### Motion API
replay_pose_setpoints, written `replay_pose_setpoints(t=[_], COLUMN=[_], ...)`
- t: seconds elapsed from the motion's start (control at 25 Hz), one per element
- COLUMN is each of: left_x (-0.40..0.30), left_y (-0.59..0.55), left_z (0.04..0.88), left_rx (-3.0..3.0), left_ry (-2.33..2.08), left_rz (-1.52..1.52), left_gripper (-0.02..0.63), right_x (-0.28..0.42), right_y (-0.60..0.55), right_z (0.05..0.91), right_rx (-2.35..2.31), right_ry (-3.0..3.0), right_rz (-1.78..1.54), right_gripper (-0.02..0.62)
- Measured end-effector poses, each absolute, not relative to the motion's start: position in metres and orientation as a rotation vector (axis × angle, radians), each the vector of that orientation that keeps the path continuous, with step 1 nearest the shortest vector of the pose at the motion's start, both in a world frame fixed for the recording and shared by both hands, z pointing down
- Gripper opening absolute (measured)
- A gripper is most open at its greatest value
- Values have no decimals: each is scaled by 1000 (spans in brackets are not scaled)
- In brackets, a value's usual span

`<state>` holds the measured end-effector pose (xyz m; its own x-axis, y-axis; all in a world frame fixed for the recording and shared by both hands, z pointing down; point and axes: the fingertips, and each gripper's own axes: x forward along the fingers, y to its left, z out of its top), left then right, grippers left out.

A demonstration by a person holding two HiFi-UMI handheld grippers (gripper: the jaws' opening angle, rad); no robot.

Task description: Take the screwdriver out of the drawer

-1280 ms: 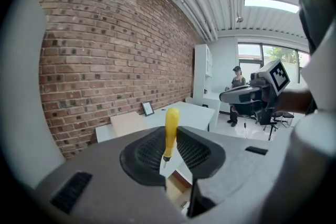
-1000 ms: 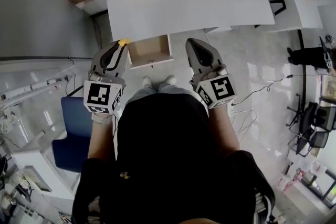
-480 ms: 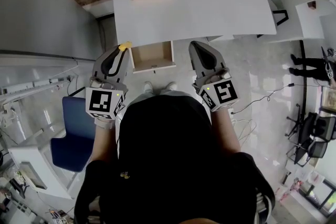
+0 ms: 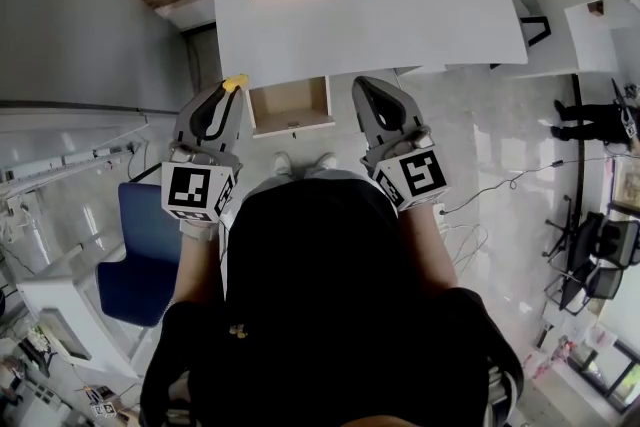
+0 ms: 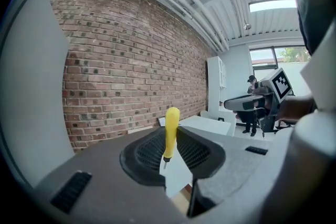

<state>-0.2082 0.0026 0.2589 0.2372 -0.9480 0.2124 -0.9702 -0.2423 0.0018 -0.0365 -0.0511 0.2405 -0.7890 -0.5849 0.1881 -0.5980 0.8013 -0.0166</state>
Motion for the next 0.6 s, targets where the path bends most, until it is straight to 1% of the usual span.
replay_pose_setpoints(t=[0.6], left_x=[-204], left_y=[-9], left_z=[265], left_rx=[2362], left_ry=[-1812], left_rz=[241], left_gripper=[69], right_x=[-35], right_y=[-58], right_z=[251], right_rx=[915], right_ry=[-2774], right_rz=[122], right_gripper=[8])
